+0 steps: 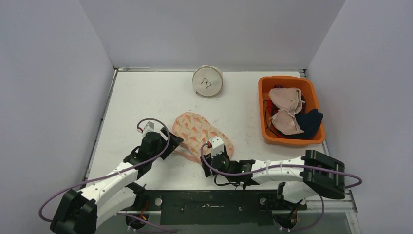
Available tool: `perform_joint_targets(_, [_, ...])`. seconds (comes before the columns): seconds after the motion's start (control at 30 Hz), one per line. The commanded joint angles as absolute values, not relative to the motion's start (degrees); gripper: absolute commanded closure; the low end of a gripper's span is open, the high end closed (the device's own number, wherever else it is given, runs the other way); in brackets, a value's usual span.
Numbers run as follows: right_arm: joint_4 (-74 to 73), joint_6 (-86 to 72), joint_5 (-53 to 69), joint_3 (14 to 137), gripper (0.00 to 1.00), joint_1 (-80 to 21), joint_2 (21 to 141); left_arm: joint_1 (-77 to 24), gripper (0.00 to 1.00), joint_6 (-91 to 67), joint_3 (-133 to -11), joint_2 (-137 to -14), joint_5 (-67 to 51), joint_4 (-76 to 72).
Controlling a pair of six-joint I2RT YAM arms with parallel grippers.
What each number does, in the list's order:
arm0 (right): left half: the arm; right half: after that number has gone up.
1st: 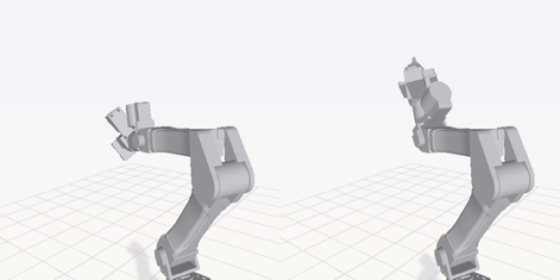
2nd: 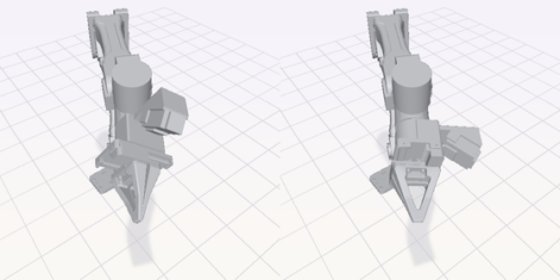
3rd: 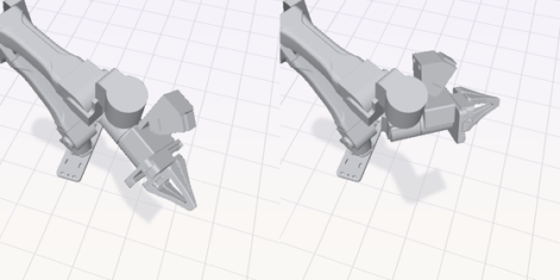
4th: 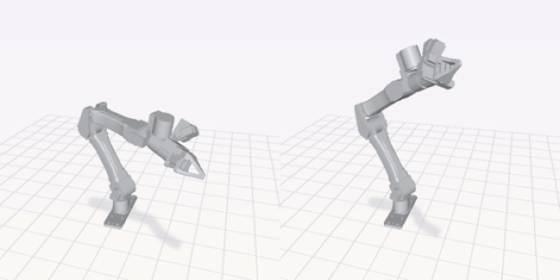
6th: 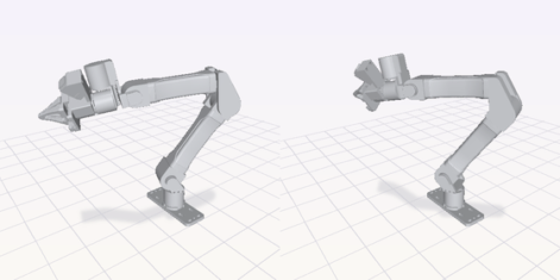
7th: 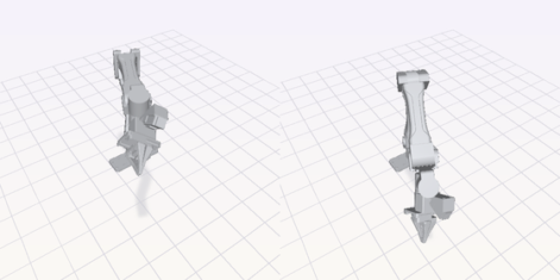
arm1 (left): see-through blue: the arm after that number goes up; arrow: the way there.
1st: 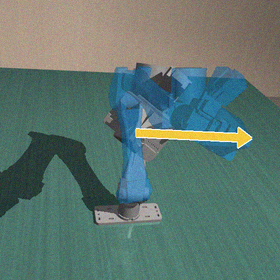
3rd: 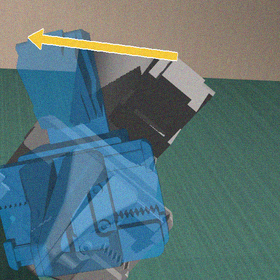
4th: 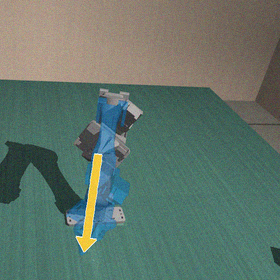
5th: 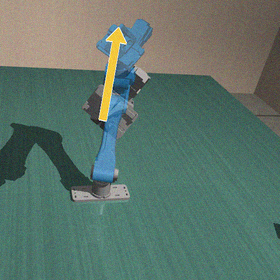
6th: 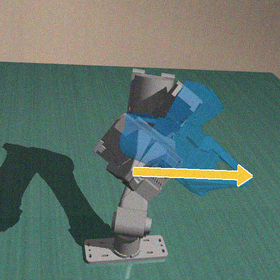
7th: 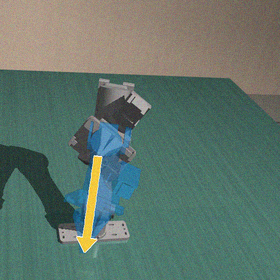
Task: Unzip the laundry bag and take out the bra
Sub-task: Move the laundry bag to the center of the board.
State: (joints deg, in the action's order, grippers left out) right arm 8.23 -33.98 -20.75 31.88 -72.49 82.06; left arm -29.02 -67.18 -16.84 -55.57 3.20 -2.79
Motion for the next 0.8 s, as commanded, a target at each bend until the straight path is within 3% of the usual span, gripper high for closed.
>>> perform_joint_targets(0.0, [4.5, -33.6, -21.3, 31.7, 0.33, -72.9, 72.3, -27.7, 0.28, -61.2, -22.2, -48.4, 10.0, 9.0])
perform_joint_targets(0.23, [3.5, -44.0, -21.5, 24.2, 0.23, -69.9, 58.4, -24.8, 0.15, -54.6, -28.8, -49.8, 8.4, 8.5])
perform_joint_targets(0.4, [8.0, -52.0, -18.6, 16.7, 0.22, -65.3, 52.7, -23.7, 0.13, -53.6, -28.7, -54.4, 5.4, 3.0])
perform_joint_targets(0.77, [8.9, -51.9, -17.2, 13.8, 0.23, -64.5, 50.0, -17.3, 0.13, -50.2, -32.0, -69.3, -1.4, -6.8])
